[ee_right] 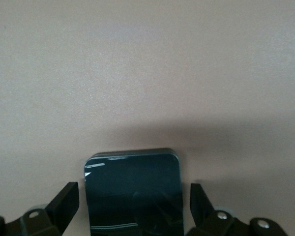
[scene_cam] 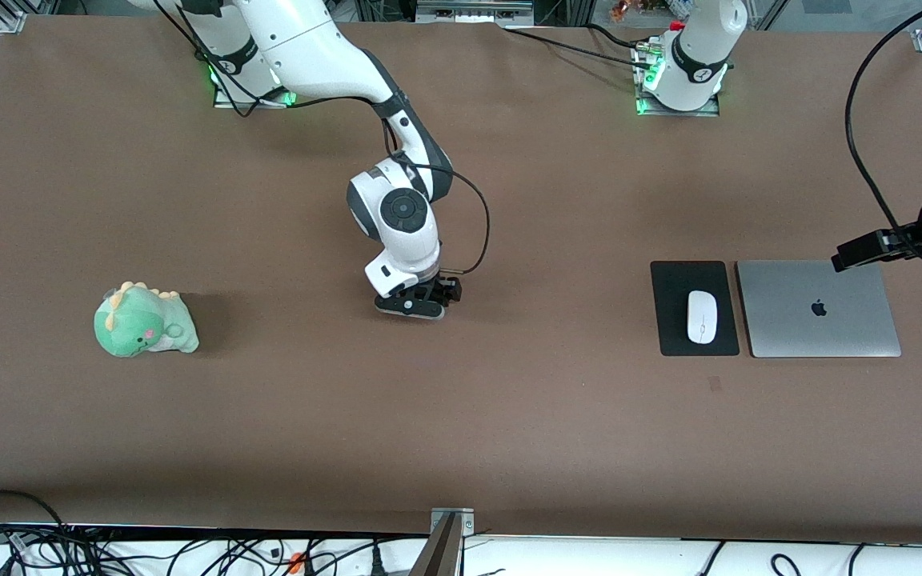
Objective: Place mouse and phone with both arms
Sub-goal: 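Raise the left gripper away while the right gripper lifts the phone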
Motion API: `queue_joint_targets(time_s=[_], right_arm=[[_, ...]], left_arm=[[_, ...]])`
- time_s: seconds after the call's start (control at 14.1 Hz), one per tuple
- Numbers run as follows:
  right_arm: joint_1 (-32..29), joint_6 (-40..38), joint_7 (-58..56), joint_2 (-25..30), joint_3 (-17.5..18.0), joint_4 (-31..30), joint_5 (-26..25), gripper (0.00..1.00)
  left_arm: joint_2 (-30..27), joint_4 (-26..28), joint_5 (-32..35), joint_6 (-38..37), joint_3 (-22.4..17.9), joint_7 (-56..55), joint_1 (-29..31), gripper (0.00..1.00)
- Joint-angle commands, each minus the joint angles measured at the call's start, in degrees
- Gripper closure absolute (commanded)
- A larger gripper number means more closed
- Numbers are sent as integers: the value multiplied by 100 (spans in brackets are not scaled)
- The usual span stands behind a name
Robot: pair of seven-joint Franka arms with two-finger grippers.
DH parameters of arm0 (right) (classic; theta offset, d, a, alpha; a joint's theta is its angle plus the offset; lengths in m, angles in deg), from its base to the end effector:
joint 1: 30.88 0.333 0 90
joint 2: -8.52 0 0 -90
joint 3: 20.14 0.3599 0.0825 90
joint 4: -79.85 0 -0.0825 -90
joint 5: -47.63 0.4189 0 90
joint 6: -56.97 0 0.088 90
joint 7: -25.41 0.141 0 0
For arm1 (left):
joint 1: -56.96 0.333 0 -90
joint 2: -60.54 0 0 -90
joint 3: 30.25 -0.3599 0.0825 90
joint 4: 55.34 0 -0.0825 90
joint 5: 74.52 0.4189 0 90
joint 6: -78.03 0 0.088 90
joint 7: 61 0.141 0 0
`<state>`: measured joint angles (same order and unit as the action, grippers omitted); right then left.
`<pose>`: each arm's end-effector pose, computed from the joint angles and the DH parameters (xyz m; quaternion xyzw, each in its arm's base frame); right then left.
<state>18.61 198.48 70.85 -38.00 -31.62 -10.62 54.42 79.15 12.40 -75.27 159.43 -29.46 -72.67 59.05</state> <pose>0.5891 0.4885 0.1466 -0.9955 0.0753 -0.0575 0.0085 0.6812 0.0152 0.6087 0.9927 0.1124 -0.0438 0.0048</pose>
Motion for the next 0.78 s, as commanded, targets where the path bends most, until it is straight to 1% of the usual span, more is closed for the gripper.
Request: queue_joint_targets(time_s=[0.0, 0.07, 0.14, 0.21, 0.28, 0.35, 0.49, 0.57, 0.64, 0.71], right_arm=[[79, 210, 158, -15, -82, -102, -344, 5], [79, 202, 141, -15, -82, -102, -389, 13], [79, 202, 123, -24, -82, -111, -390, 21], [79, 202, 114, -24, -82, -111, -398, 27], [71, 193, 88, -24, -82, -102, -398, 37], [62, 175, 44, -15, -82, -85, -398, 47], [18, 79, -17, 11, -82, -41, -398, 67], [-8, -87, -105, 38, -90, 21, -390, 75], [-104, -402, -332, 47, -91, 195, -381, 78], [-253, -770, -630, 47, -91, 432, -355, 79]], left_arm=[[81, -305, -153, 51, -52, -73, 46, 0], [116, -410, -301, 104, -52, -125, 142, 0], [99, -385, -468, 87, -52, -134, 221, 0], [46, -307, -426, 61, -61, -108, 222, 0], [28, -262, -417, -26, -52, -82, 266, 0], [-33, -105, -400, -97, -26, -55, 266, 0], [-225, 211, -277, -1, 62, -29, 214, 0], [-514, 639, -276, 182, 88, -11, 196, 0], [-899, 1270, -285, 602, 88, 15, 143, 0], [-1373, 2094, -285, 1154, 36, 224, -75, 0]])
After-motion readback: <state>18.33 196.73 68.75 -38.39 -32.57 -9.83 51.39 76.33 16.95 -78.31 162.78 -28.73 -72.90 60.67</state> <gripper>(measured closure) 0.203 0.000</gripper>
